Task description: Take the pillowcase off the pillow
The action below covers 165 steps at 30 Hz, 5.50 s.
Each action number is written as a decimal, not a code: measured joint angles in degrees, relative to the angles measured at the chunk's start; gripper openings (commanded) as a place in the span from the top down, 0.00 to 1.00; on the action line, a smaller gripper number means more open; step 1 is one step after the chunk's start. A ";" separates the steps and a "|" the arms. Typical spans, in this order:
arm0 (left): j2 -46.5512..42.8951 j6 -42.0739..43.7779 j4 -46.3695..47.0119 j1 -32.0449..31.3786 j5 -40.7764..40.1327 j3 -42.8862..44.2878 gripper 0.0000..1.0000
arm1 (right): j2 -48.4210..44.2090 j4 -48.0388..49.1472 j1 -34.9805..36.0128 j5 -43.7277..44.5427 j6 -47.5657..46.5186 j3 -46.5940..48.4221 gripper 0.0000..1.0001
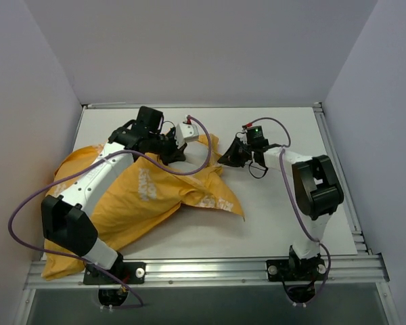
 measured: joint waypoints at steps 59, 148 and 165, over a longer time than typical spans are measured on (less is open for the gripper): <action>-6.73 1.36 -2.16 -9.11 -4.79 -12.94 0.98 | -7.30 -11.80 14.21 7.30 -24.52 11.98 0.76; 6.86 -30.56 0.92 12.63 -5.75 22.05 0.98 | -28.41 7.82 24.02 15.80 -1.70 -23.28 0.57; 2.93 -29.46 2.43 4.37 -6.80 13.22 0.98 | -35.89 -6.16 22.14 14.19 -8.61 2.01 0.00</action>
